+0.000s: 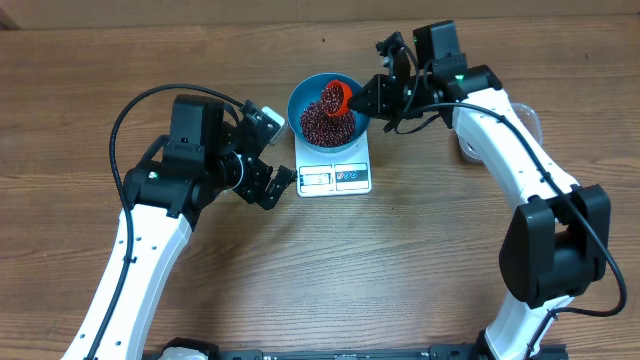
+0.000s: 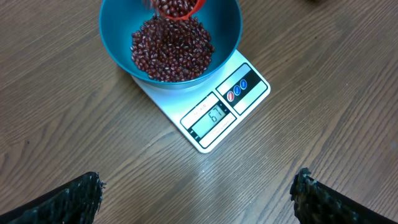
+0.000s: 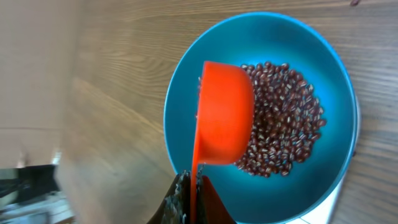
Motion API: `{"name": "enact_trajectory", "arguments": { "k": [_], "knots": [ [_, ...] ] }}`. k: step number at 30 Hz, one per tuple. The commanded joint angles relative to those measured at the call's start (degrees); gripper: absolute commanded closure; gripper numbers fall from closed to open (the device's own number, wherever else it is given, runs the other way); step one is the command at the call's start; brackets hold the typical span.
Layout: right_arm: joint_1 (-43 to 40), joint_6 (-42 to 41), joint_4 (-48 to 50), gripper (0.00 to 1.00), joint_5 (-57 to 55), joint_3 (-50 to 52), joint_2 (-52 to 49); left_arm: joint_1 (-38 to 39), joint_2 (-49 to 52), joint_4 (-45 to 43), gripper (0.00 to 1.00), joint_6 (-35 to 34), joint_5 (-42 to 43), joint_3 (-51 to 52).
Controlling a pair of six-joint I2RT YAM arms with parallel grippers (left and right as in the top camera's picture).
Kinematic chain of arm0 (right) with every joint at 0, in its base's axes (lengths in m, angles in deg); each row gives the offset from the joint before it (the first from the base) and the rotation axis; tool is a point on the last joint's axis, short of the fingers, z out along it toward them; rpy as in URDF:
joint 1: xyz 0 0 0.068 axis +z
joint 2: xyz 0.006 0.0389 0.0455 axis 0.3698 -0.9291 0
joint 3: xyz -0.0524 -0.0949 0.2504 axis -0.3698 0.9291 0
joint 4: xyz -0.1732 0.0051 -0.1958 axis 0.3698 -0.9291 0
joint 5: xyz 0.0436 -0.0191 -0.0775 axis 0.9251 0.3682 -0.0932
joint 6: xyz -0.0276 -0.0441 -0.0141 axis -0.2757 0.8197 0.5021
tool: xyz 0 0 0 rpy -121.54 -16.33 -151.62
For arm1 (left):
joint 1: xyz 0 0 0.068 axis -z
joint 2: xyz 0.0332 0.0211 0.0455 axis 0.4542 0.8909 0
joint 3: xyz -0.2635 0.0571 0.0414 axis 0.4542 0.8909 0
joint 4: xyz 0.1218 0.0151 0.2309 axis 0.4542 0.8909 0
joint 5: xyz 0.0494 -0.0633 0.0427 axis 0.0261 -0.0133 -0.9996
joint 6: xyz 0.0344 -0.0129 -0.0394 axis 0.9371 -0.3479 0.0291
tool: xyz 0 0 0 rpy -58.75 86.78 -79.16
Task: Scoop item into bowl and weigh 150g on scale
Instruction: 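Tip the scoop over the teal bowl with the right gripper to pour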
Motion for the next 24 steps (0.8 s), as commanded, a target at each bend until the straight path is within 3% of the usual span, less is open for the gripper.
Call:
{"name": "enact_trajectory", "arguments": {
  "k": [1,13,24],
  "knots": [
    [1.8,3.5,-2.7,0.96,-10.0,-4.3,1.1,0.0,-0.2,0.0,0.0,1.3,-0.2,-0.5],
    [10.3,8.6,-15.1,0.96,-35.9,-15.1,1.3,0.0,-0.2,0.0,0.0,1.3,-0.2,-0.5],
    [17.9,11.3,-16.9,0.96,-52.2,-16.3,1.4,0.0,-0.2,0.0,0.0,1.3,-0.2,-0.5]
  ]
}}
